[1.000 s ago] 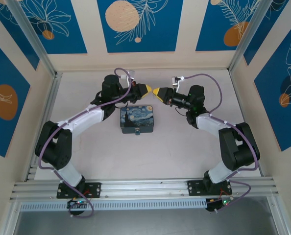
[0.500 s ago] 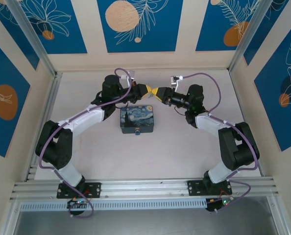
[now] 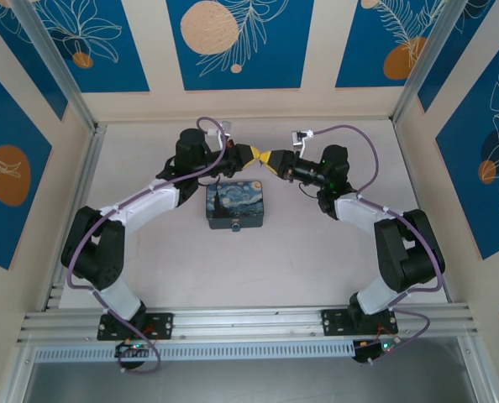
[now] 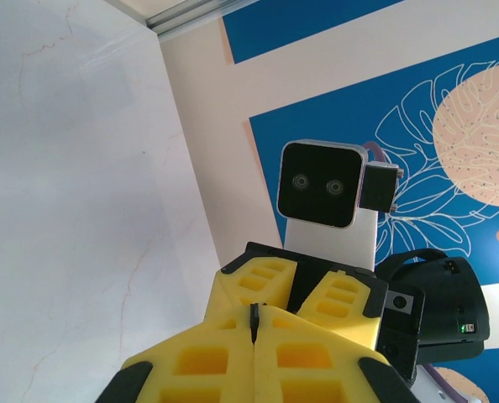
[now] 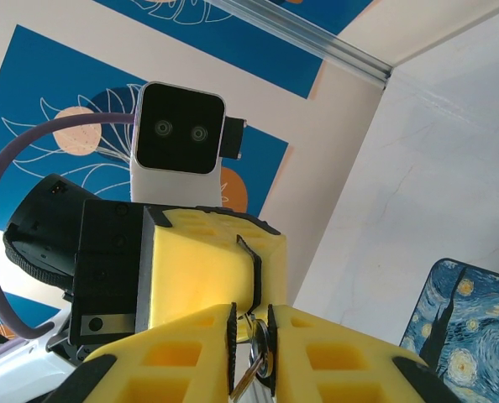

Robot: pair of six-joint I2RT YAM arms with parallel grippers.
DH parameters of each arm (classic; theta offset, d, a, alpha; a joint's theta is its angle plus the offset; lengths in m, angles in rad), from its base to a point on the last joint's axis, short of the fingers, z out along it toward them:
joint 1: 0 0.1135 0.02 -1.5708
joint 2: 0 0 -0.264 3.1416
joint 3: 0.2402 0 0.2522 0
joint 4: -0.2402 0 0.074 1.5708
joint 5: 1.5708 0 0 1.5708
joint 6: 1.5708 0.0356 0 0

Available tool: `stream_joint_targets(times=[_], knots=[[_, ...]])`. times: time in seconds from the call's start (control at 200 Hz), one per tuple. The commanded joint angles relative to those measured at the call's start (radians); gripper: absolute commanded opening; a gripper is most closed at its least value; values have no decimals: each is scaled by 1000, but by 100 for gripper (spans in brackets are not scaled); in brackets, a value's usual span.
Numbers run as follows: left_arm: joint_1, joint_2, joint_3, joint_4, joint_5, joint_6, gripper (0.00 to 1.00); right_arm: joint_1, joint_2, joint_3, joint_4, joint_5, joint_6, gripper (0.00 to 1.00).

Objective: Unlock a padlock with a key

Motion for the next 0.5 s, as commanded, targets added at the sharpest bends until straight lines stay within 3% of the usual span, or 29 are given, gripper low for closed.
stream_joint_targets(times=[0.0, 0.255, 0.495], knots=[[10, 7, 23, 17, -14, 5, 0, 0, 1, -13, 6, -5, -14, 19], [9, 12, 33, 13, -16, 5, 0, -5, -3, -31, 10, -11, -17, 25], [9, 11, 30, 13, -17, 4, 0, -8, -4, -34, 10, -8, -14, 23]])
